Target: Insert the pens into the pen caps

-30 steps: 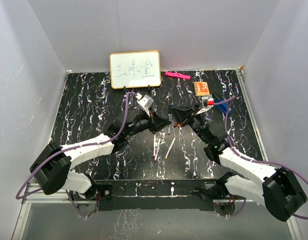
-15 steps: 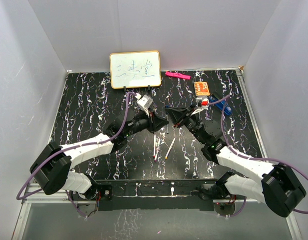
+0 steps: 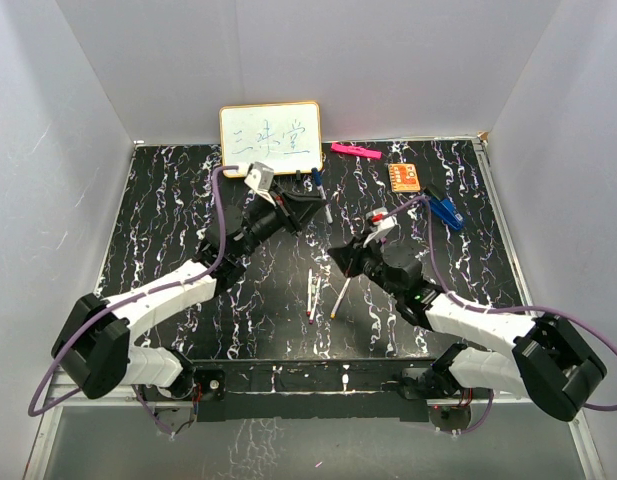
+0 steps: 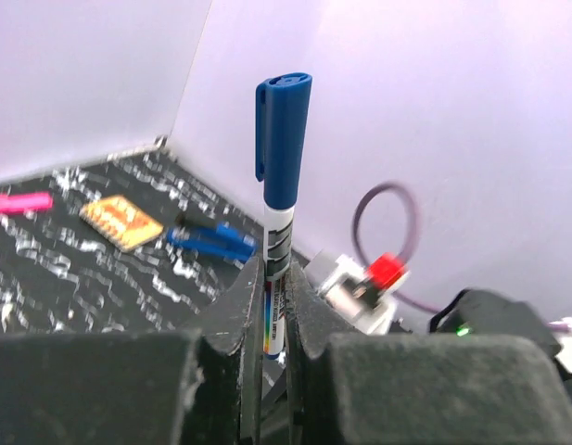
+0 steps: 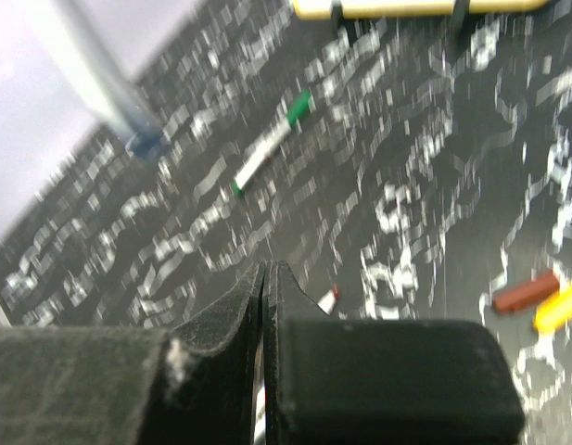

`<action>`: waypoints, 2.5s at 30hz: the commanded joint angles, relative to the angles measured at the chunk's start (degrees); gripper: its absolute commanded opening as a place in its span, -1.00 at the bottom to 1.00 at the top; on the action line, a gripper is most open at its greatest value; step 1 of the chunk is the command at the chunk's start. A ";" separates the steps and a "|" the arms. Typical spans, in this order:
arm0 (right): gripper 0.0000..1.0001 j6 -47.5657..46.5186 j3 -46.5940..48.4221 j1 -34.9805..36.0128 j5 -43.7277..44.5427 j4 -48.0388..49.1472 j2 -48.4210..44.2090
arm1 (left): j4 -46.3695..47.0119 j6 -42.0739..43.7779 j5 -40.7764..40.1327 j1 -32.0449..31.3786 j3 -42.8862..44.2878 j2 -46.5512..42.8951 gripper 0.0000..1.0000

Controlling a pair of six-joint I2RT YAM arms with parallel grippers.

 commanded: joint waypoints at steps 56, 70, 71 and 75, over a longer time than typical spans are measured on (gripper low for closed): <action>-0.09 -6.20 21.49 0.31 -1.99 -4.67 -6.83 | -16.18 5.07 16.72 -0.27 2.51 -2.92 -1.00; -0.63 -6.07 20.72 0.33 -1.99 -5.61 -6.08 | -13.92 4.12 16.15 -0.26 2.76 -3.08 -1.00; -0.88 -6.06 20.69 0.33 -2.00 -5.83 -6.00 | -13.69 4.03 15.96 -0.27 2.77 -3.10 -1.00; -1.00 -6.84 20.84 0.40 -3.71 -7.09 -5.61 | -12.31 3.34 15.99 -0.27 3.17 -3.22 -1.00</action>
